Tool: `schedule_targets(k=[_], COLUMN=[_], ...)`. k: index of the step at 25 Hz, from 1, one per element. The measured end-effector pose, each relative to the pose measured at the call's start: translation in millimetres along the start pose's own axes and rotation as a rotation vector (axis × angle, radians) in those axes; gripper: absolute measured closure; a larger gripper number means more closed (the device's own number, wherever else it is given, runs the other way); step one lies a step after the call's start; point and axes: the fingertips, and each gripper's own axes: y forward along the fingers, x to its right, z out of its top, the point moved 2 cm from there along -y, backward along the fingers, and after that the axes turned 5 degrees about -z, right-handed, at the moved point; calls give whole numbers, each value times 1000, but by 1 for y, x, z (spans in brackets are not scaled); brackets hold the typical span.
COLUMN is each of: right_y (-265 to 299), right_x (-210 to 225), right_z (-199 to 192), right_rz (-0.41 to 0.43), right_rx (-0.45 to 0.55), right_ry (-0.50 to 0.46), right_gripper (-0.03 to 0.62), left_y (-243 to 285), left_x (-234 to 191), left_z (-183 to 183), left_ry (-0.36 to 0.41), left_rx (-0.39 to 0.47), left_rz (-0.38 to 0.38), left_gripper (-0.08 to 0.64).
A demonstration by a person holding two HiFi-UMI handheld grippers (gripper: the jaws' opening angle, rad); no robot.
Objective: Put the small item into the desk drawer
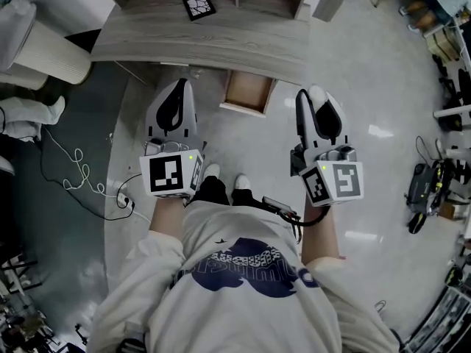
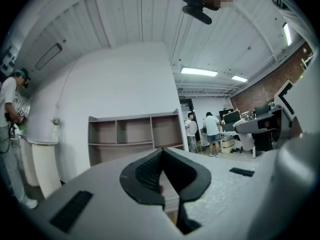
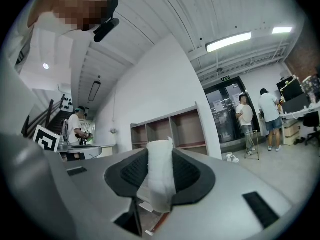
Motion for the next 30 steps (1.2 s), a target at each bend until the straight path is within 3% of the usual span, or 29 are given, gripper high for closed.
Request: schedule_targets(k=[6, 15, 30], right_y=[13, 41, 118], right_x=[-2, -10, -42], right_z=[-6, -33, -143], right_rz=[-5, -52, -48], right_rx=[-15, -72, -331], right_ry=[-17, -73, -244], right_gripper=[466, 466, 466], left_y=[10, 42, 107], left_x=[-10, -40, -101], left_z=[-10, -30, -105], left_ry=[-24, -36, -97], left_rx=[-16, -28, -143], left_rz=[-4, -80, -303], left_gripper=[552, 552, 552])
